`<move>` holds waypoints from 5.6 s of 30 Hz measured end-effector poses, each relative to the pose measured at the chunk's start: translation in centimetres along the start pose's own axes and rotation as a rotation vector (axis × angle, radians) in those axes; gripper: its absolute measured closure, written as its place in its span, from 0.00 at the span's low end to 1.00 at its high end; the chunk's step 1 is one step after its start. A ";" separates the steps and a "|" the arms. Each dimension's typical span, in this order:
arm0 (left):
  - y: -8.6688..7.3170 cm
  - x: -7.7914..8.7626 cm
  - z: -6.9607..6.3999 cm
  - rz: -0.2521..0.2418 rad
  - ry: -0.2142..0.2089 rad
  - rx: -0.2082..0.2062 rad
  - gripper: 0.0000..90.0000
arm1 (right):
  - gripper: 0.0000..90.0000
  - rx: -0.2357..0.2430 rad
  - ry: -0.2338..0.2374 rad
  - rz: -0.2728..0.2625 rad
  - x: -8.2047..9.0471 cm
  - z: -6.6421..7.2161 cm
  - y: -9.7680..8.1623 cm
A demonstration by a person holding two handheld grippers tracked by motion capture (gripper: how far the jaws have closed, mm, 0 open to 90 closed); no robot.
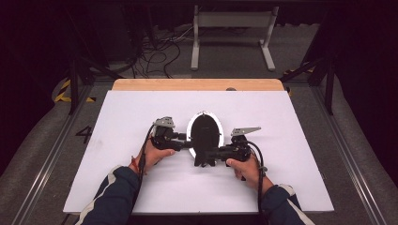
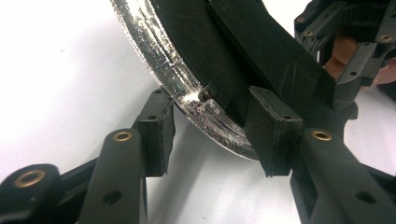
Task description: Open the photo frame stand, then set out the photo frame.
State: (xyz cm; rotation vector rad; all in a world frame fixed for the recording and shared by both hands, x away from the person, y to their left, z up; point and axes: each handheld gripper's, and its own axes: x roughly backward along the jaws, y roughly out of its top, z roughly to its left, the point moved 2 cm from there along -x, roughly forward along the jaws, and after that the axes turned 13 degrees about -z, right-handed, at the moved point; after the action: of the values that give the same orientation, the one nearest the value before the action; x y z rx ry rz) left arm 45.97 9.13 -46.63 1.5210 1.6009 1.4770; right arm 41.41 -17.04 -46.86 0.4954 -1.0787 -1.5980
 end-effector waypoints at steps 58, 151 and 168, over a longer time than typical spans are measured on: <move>0.9 0.6 -2.2 -0.052 -0.042 -0.122 0.80 | 0.86 0.029 0.003 0.026 0.3 0.5 0.2; 0.3 0.0 -4.2 -0.097 0.267 -0.470 0.83 | 0.82 0.145 -0.113 0.116 0.5 1.5 0.4; 0.2 0.1 -4.2 -0.092 0.259 -0.465 0.82 | 0.82 0.156 -0.116 0.128 0.3 1.6 0.2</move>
State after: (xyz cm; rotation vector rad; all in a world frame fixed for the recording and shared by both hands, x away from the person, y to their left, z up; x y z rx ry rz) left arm 42.32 7.66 -45.16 1.0165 1.3104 1.8893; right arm 40.14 -16.71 -45.84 0.4320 -1.3038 -1.4512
